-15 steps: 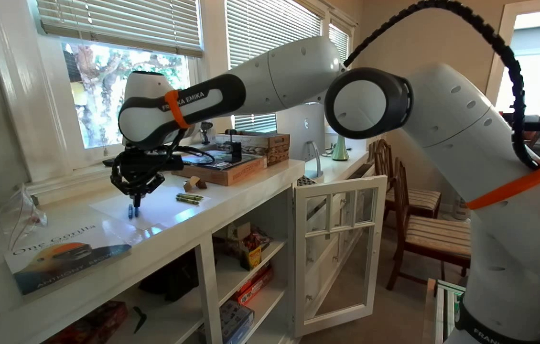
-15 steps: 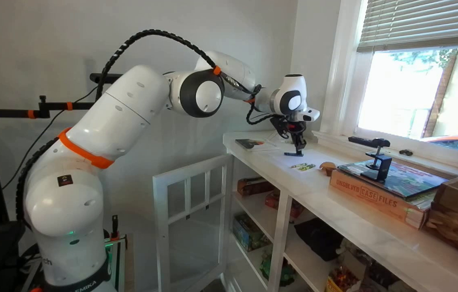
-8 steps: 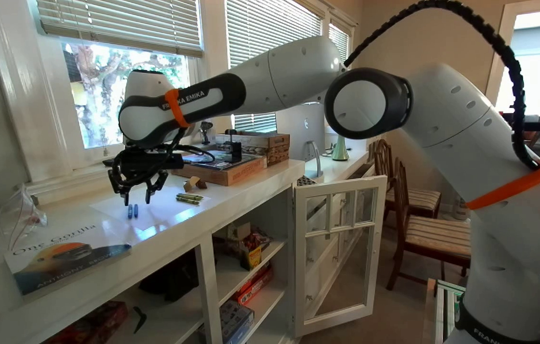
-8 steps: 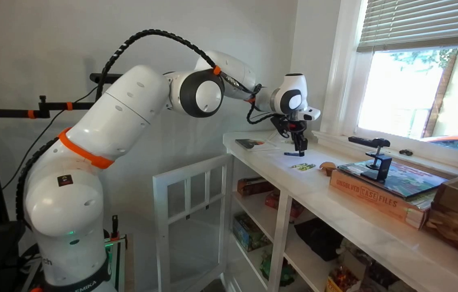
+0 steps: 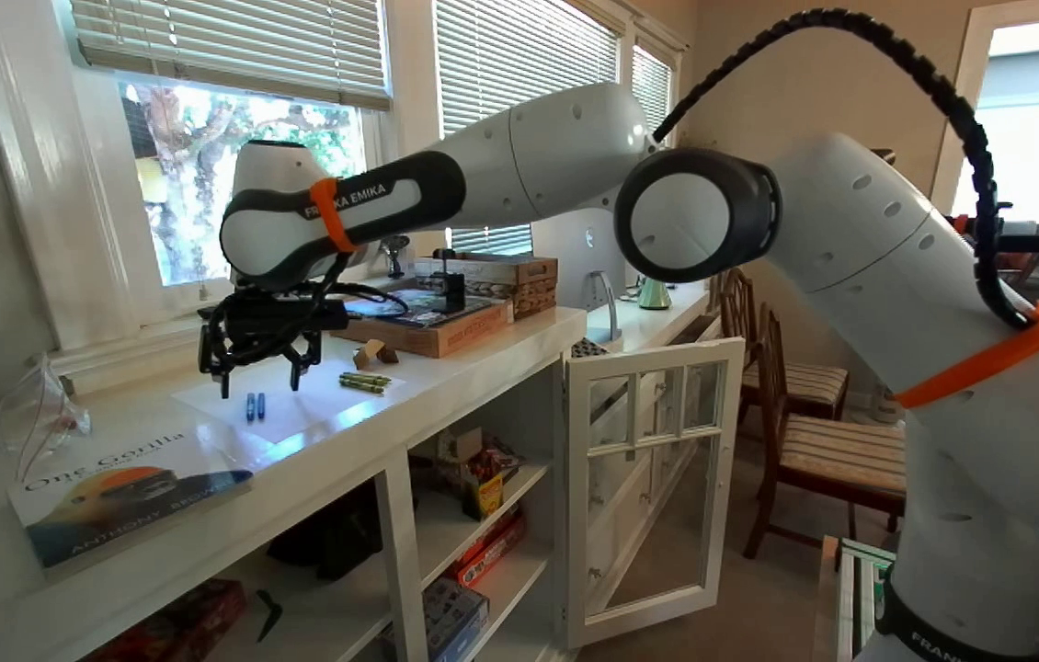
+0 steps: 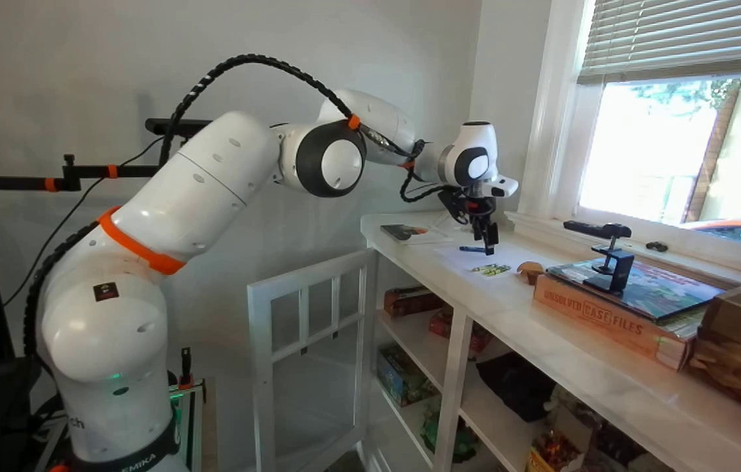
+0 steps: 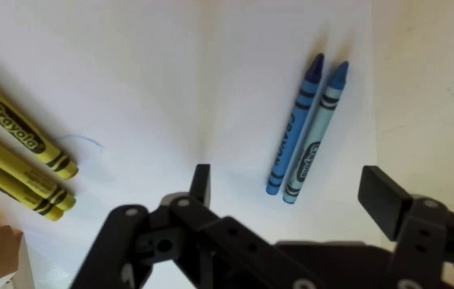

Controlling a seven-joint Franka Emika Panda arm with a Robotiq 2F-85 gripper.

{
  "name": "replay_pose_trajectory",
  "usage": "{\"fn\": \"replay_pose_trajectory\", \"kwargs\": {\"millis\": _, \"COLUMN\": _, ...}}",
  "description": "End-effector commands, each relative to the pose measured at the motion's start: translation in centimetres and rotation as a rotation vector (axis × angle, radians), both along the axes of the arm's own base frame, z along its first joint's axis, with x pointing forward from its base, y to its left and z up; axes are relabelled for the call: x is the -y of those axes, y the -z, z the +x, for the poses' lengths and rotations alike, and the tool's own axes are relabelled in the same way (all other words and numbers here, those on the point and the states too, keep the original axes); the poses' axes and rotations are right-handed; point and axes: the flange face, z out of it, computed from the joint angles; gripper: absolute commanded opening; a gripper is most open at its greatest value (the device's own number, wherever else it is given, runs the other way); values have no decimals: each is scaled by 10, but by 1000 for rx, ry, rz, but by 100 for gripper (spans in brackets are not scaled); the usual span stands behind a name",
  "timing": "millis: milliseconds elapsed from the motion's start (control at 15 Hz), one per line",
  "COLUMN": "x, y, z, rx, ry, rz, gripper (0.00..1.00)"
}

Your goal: Use the blue crayon to color the paper

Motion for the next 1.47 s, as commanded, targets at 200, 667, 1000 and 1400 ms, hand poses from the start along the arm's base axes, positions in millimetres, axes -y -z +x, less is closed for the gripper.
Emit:
{"fn": "replay_pose_trajectory", "kwargs": {"millis": 200, "x": -11, "y": 8, "z": 10, "rx": -21, "ry": 4, "rz": -21, "gripper": 58}}
{"fn": "replay_pose_trajectory", "kwargs": {"millis": 667, "x": -12, "y": 8, "z": 13, "rx": -21, "ry": 4, "rz": -23, "gripper": 2}}
{"fn": "replay_pose_trajectory", "kwargs": {"millis": 1000, "x": -12, "y": 3, "z": 14, "rx": -7, "ry": 14, "rz": -25, "gripper": 0}}
{"fn": "replay_pose_trajectory", "kwargs": {"millis": 1400, "x": -15, "y": 1, "z": 13, "rx": 15, "ry": 6, "rz": -57, "gripper": 3}}
